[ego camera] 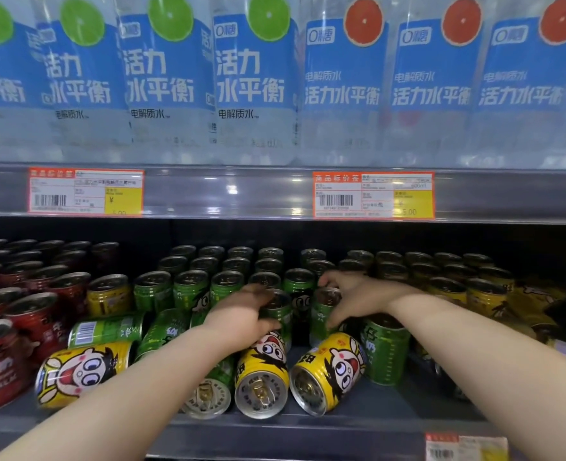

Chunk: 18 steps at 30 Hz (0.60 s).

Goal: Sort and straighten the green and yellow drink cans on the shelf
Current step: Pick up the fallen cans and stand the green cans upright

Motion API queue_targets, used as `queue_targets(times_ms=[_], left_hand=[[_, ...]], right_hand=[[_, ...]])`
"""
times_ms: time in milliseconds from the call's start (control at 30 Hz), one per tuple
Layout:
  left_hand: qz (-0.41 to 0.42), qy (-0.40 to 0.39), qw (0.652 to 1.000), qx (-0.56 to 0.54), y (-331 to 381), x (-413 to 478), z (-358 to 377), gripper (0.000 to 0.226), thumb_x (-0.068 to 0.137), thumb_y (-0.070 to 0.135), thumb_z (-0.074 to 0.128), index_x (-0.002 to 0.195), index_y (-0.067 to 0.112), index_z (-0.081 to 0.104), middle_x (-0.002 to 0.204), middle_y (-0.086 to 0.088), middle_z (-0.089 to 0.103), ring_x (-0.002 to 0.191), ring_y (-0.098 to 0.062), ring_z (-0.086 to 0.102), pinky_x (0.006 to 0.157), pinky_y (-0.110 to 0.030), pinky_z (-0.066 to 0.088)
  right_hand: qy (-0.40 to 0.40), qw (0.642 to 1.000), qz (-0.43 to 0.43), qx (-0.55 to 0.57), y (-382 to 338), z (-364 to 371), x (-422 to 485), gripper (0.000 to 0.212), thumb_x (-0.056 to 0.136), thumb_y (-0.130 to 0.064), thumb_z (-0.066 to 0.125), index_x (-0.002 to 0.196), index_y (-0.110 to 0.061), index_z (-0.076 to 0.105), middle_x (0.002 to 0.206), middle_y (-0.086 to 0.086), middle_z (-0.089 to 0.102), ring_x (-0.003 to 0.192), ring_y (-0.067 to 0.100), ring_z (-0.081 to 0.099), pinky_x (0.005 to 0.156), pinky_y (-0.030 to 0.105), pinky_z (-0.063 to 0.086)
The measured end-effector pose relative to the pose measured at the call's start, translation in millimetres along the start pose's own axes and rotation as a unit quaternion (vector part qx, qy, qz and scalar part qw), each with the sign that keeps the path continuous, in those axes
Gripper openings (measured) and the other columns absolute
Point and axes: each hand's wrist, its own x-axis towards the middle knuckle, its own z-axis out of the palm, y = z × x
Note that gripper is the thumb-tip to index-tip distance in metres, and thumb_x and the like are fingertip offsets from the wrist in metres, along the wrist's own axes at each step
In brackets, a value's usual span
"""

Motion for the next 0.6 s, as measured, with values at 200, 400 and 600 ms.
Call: queue_targets(times_ms=[200, 400, 600], left_hand=[[0.001, 0.031, 0.999, -0.018, -5.1, -2.0, 5.4, 0.066, 0.085, 0.047, 0.059, 0.143, 0.031, 0.033, 0.153, 0.007, 0.025, 0.134, -0.018, 0.036, 0.105, -0.028, 0.035], [-0.007, 0.042, 0.992, -0.115, -11.8, -6.1, -0.3, 0.057, 0.087, 0.037, 0.06, 0.139, 0.027, 0.04, 0.147, -0.001, 0.037, 0.13, -0.019, 0.041, 0.104, -0.026, 0.035], [-0.057, 0.078, 0.986, -0.138, -48.8, -18.9, -20.0, 0.04, 0.088, 0.026, 0.06, 0.128, 0.024, 0.055, 0.137, -0.003, 0.051, 0.123, -0.02, 0.049, 0.101, -0.024, 0.038]], right_hand=[[-0.023, 0.999, -0.003, -0.029, -4.0, 0.2, -0.6, 0.081, 0.073, -0.035, 0.076, 0.14, -0.028, 0.03, 0.143, 0.002, 0.04, 0.124, 0.019, 0.043, 0.099, 0.027, 0.041], [0.013, 0.999, 0.005, -0.042, -7.5, 7.4, 7.8, 0.084, 0.077, -0.029, 0.074, 0.145, -0.023, 0.025, 0.149, 0.004, 0.035, 0.131, 0.021, 0.039, 0.104, 0.026, 0.036], [0.096, 0.99, -0.079, -0.067, -42.6, -0.2, 6.2, 0.062, 0.085, -0.04, 0.062, 0.14, -0.03, 0.036, 0.148, 0.0, 0.033, 0.131, 0.02, 0.039, 0.105, 0.028, 0.035]])
